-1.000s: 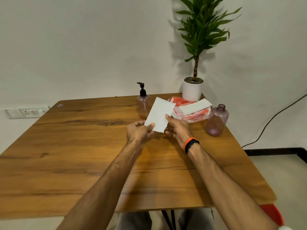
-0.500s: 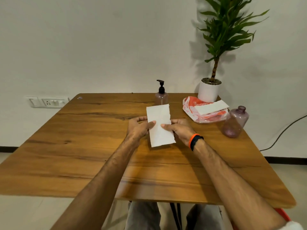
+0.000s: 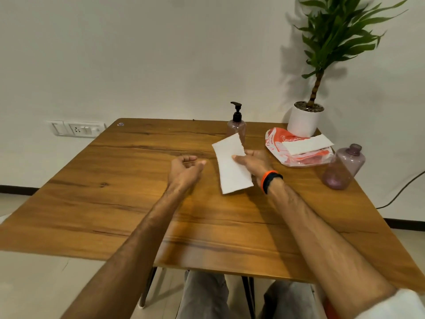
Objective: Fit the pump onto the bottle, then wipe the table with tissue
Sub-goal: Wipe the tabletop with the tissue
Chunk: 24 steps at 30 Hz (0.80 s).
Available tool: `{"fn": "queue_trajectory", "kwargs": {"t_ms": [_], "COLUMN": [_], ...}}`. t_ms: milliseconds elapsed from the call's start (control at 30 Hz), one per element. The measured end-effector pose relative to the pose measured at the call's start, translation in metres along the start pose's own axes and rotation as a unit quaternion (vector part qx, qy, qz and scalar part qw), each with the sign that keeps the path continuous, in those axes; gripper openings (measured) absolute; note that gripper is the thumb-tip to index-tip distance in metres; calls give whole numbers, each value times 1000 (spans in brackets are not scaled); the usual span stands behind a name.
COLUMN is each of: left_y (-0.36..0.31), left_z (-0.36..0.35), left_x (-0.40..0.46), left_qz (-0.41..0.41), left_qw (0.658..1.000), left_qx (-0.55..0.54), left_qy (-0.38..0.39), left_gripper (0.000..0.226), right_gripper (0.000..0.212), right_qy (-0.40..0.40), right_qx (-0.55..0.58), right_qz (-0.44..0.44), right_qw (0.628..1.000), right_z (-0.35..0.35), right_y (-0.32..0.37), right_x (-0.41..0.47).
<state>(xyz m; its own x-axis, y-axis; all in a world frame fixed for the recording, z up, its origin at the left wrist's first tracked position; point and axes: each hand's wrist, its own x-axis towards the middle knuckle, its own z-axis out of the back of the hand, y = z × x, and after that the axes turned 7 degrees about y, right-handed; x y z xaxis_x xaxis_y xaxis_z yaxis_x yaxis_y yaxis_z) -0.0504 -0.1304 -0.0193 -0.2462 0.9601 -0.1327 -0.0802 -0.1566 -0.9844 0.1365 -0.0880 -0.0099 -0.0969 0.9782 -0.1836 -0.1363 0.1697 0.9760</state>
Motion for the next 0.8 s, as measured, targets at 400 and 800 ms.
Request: {"fn": "queue_trajectory", "kwargs": {"t_ms": [400,800], "left_y": [59,78], "left_z": [71,77], "left_x": [5,17], "left_qz": [-148,-172], "left_qw": [891,882], "left_qx": [430,439], "left_qy": [17,15], "left_gripper": [36,38], "right_gripper": [30,45], "right_qy": [0,178], "right_qx": [-665,-530], "right_qz": [254,169], "right_qw": [702,811], "right_z": [-28,-19], "right_y": [-15,-45], "right_x": [20,38]}}
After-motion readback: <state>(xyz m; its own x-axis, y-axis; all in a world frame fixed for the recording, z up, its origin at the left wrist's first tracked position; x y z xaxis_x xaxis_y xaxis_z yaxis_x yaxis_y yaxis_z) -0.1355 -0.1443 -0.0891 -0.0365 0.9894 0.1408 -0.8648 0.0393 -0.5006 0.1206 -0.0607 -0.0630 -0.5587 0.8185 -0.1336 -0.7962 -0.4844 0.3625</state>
